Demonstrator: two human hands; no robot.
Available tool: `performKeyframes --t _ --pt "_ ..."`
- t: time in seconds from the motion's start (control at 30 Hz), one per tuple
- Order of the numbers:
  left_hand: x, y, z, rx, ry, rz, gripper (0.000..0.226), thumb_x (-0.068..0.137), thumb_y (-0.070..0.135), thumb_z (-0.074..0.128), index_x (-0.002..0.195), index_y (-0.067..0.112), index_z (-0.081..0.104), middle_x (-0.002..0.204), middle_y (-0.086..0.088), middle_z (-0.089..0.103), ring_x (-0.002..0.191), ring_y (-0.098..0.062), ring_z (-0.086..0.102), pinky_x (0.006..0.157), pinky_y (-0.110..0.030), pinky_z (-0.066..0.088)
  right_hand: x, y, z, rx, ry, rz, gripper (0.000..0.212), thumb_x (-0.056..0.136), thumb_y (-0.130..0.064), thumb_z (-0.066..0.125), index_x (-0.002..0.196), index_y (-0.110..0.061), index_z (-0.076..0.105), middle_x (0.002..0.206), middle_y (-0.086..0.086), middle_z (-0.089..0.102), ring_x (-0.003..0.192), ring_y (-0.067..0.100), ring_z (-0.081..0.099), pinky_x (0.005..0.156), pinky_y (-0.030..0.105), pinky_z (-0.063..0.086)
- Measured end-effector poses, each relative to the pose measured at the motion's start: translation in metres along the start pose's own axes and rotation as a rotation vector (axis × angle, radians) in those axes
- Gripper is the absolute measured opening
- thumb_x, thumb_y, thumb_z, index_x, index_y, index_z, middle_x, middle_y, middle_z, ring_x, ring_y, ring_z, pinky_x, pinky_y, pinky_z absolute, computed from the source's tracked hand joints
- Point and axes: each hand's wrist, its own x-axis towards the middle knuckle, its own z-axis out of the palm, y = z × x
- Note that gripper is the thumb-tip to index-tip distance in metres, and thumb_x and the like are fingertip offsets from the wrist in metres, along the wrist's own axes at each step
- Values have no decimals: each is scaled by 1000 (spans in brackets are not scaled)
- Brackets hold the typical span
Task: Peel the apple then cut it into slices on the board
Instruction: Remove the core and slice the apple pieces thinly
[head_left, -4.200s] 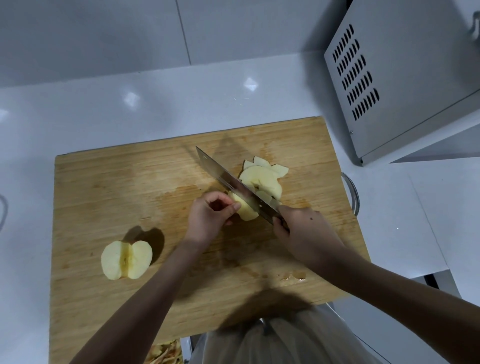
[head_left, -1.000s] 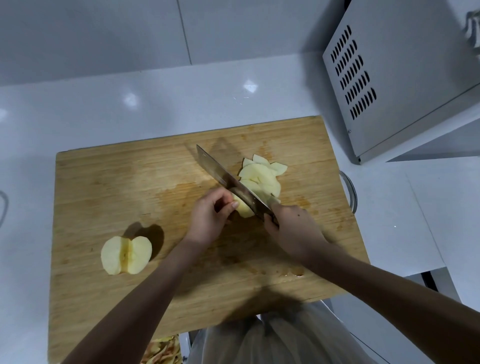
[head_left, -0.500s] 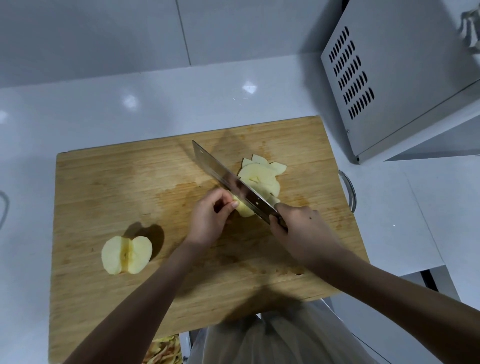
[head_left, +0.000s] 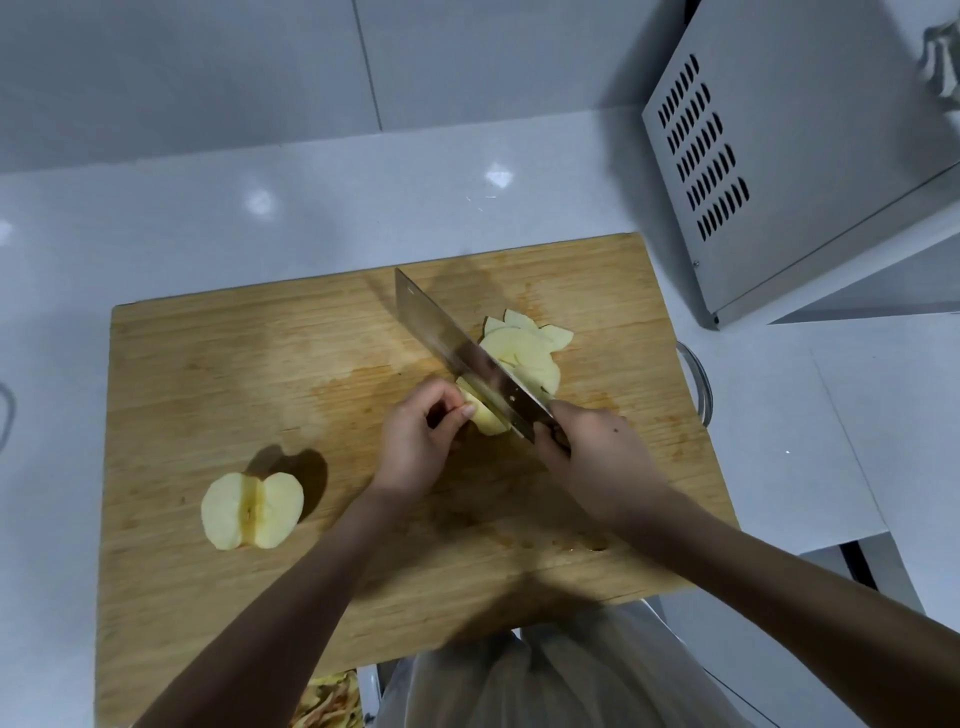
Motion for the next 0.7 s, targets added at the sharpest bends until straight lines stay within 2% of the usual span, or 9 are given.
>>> performKeyframes --t 0.13,0.2,0.37,0.53,0.67,0.7 --pt "-1 -2 1 49 12 -55 9 85 19 65 80 20 57 81 8 59 76 -7 55 62 -12 45 -9 -1 -10 -7 3 -19 22 97 -28 39 104 -15 56 86 3 65 71 15 61 63 31 53" --pt "-1 -2 2 42 16 -72 9 85 18 65 80 19 58 81 8 58 76 -6 54 62 -9 44 -10 -3 -11 -22 -27 -16 23 98 -29 38 105 -15 56 90 4 65 74 16 61 66 32 54" --pt "0 -3 3 64 17 -21 11 84 17 66 78 20 57 80 6 59 78 -14 56 70 -27 47 -9 -5 -10 -34 -52 -9 22 99 -29 36 102 -15 54 90 4 63 74 16 61 66 33 54" --pt "0 -3 2 48 14 2 14 84 17 66 75 21 56 78 3 60 74 -18 58 64 -34 52 -5 -7 -2 -89 -55 -17 22 99 -28 35 97 -15 52 81 2 59 69 18 57 60 31 48" --pt "-1 -1 2 -47 9 -20 14 85 13 65 75 12 56 81 -4 60 70 -19 58 53 -18 50 9 -8 12 -117 -47 -11 20 98 -27 36 92 -15 51 76 0 51 67 17 49 58 28 35" --pt "-2 -1 2 -48 8 -11 13 85 13 65 76 10 56 81 -4 60 71 -18 58 53 -18 50 11 -8 14 -110 -50 -8 20 98 -26 36 92 -15 52 76 0 51 67 17 48 59 27 34"
